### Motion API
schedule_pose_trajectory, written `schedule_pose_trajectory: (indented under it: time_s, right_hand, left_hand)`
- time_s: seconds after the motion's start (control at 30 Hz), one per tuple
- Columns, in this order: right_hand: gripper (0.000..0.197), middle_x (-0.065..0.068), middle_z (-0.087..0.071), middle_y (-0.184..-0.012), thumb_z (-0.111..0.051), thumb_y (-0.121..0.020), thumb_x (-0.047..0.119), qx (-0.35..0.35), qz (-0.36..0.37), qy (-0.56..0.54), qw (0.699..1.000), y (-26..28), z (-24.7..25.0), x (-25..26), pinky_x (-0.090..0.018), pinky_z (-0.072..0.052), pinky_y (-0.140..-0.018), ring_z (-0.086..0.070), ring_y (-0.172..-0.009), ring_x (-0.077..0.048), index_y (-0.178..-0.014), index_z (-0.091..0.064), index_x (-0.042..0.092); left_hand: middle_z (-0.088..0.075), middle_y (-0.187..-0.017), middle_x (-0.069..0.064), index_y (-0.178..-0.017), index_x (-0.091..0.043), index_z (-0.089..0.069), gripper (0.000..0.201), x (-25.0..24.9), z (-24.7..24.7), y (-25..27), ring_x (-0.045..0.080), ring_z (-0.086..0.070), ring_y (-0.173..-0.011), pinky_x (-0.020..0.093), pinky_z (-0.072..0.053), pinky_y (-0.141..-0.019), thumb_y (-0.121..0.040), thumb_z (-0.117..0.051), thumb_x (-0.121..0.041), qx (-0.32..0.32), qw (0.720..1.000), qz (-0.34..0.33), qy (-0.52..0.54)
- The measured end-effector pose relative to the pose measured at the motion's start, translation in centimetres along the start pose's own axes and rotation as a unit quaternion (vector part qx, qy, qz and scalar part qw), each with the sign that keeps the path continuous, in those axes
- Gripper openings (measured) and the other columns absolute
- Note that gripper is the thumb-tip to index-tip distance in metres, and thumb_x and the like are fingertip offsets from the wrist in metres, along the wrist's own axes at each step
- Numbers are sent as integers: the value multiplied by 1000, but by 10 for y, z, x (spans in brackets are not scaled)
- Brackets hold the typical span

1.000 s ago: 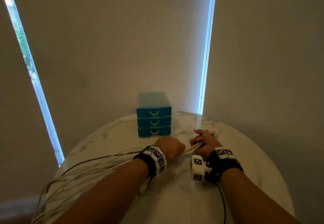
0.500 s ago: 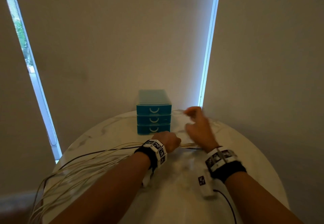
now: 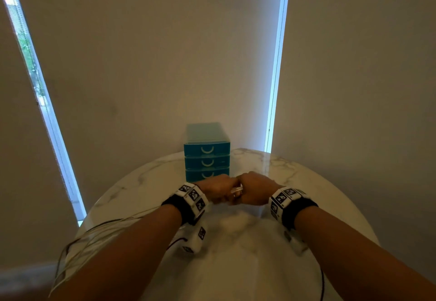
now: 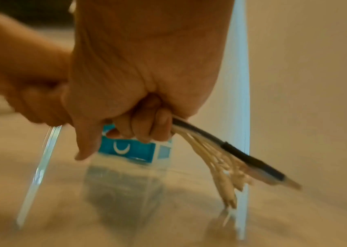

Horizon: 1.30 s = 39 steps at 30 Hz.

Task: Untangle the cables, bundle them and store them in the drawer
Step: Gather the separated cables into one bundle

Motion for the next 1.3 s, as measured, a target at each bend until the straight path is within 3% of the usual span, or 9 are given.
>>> schedule_pose_trajectory:
  time_s: [0.13, 0.3, 0.4, 0.5, 0.6, 0.7, 0.87, 1.2, 1.3]
  right_hand:
    - [63, 4, -63, -71, -51, -93, 82, -36, 20, 153, 987, 7, 5, -6, -28, -45, -64, -59, -63, -14, -80, -69, 23]
    - [66, 1, -60, -75, -37, -107, 65, -45, 36, 241, 969, 7, 20, -6, -29, -47, -69, -58, -68, -19, -98, -79, 15]
    - [55, 2, -61, -75, -40, -109, 55, -65, 23, 218, 973, 0, 32, 0, -31, -54, -74, -61, -70, -18, -95, -77, 17]
    - [41, 0, -64, -83, -44, -108, 44, -99, 10, 189, 977, -14, 43, 15, -34, -58, -80, -63, -75, -17, -92, -70, 16]
    - [32, 6, -49, -72, -45, -108, 38, -100, -14, 226, 969, -10, 50, 7, -30, -47, -72, -54, -69, -15, -87, -61, 19]
    - [40, 7, -51, -73, -43, -107, 45, -54, -48, 307, 949, 3, 42, -17, -30, -49, -76, -60, -77, -18, -101, -73, 20]
    - [46, -6, -72, -120, -52, -101, 55, 43, -76, 305, 948, 17, 11, -51, -36, -53, -95, -70, -113, -28, -122, -72, 19]
    - [41, 1, -63, -127, -81, -85, 53, 105, -90, 137, 981, 7, 14, -67, -43, -55, -99, -61, -112, -23, -120, -67, 34]
    - [86, 1, -43, -154, -93, -74, 37, 128, -40, 155, 979, 0, 13, -47, -54, -45, -115, -43, -142, -29, -147, -48, 43]
  left_hand:
    - [-38, -63, -4, -76, -21, -52, 43, 18, 7, 19, 10, -31, -50, 23, -27, -49, -112, -35, -35, 78, 988, 76, 112]
    - [-43, -62, -3, -71, -24, -49, 58, 55, 57, 48, 13, -33, -50, 25, -31, -52, -110, -30, -62, 71, 986, 132, -73]
    - [-55, -66, 1, -67, -22, -54, 61, 62, 107, 59, 17, -44, -54, 27, -36, -60, -108, -36, -64, -62, 968, 113, -217]
    - [-59, -69, 4, -67, -18, -55, 63, 39, 143, 64, 21, -52, -63, 32, -39, -63, -108, -34, -62, -219, 892, 50, -392]
    - [-51, -63, 3, -66, -17, -45, 60, 28, 124, 64, 21, -47, -57, 34, -43, -63, -113, -28, -50, -254, 845, -18, -470]
    - [-62, -77, 8, -79, -15, -53, 55, 40, 63, 44, 26, -56, -69, 40, -56, -77, -116, -22, -41, -190, 862, -42, -469]
    - [-56, -86, 10, -95, -14, -57, 40, 35, 8, 18, 30, -61, -84, 36, -39, -71, -115, -28, -32, -111, 862, -57, -492]
    - [-62, -88, 8, -84, -15, -61, 45, 32, 8, 7, 27, -58, -84, 37, -50, -83, -108, -34, -43, -180, 916, 8, -359]
    - [-62, -90, 8, -85, -15, -60, 43, 33, 8, 7, 27, -58, -84, 37, -49, -80, -108, -35, -42, -176, 912, 24, -371]
Point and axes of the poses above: each hand's wrist, its own y-axis away from the middle knuckle, its own z-axis out of the back of the hand, x = y × z, the point moved 2 cm from there along -y, towards the middle knuckle
